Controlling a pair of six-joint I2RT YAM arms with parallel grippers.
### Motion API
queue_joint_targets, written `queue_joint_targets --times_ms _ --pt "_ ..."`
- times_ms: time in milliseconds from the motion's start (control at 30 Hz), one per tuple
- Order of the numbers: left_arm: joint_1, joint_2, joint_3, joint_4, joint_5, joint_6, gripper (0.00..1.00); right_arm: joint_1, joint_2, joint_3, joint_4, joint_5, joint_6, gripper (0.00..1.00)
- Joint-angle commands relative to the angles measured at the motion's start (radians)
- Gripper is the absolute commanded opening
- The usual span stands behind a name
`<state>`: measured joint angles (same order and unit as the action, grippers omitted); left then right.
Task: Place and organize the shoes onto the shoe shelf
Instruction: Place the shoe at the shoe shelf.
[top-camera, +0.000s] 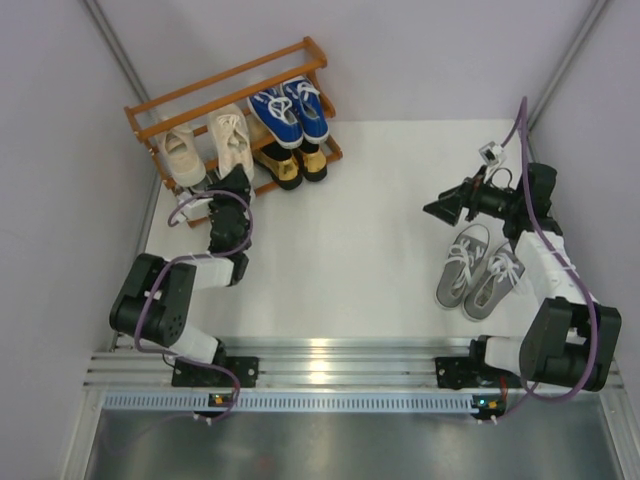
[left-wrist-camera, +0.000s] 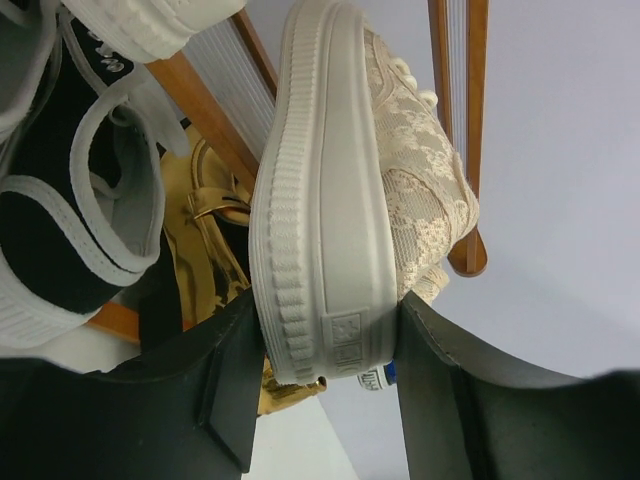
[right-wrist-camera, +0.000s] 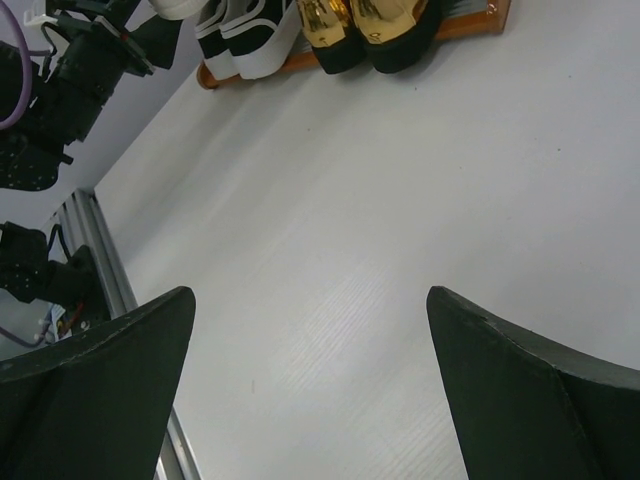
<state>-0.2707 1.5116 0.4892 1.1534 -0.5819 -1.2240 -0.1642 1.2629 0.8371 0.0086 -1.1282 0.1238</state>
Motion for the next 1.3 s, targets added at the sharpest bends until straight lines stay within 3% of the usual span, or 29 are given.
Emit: queue_joint_targets --times_ms 0,333,933,1033,1133,1200,1233,1267 --pt "0.011 0.010 0.077 0.376 -0.056 -0.055 0.00 -0.026 -0.037 -0.003 0.047 -0.038 -0.007 0.99" --pt "0.028 0.088 0.155 0.374 -0.147 -0.111 0.00 -0.041 -0.039 -0.003 0.059 -0.068 0.002 1.00" --pt "0.096 0.191 0.223 0.368 -0.148 -0.210 0.01 -0.066 -0.063 -0.018 0.088 -0.101 0.033 0.99" --pt "0.099 0.188 0.219 0.359 -0.133 -0.219 0.09 -0.070 -0.065 -0.021 0.097 -0.104 0.039 0.99" --pt "0.099 0.185 0.212 0.351 -0.133 -0.235 0.25 -0.074 -0.069 -0.023 0.102 -0.107 0.045 0.99" --pt "0.100 0.180 0.204 0.351 -0.130 -0.239 0.38 -0.077 -0.072 -0.026 0.106 -0.110 0.048 0.99" --pt "0.100 0.177 0.203 0.350 -0.116 -0.236 0.52 -0.077 -0.073 -0.026 0.108 -0.111 0.051 1.00" --pt "0.099 0.165 0.198 0.350 -0.107 -0.233 0.57 -0.080 -0.073 -0.026 0.111 -0.113 0.057 0.99"
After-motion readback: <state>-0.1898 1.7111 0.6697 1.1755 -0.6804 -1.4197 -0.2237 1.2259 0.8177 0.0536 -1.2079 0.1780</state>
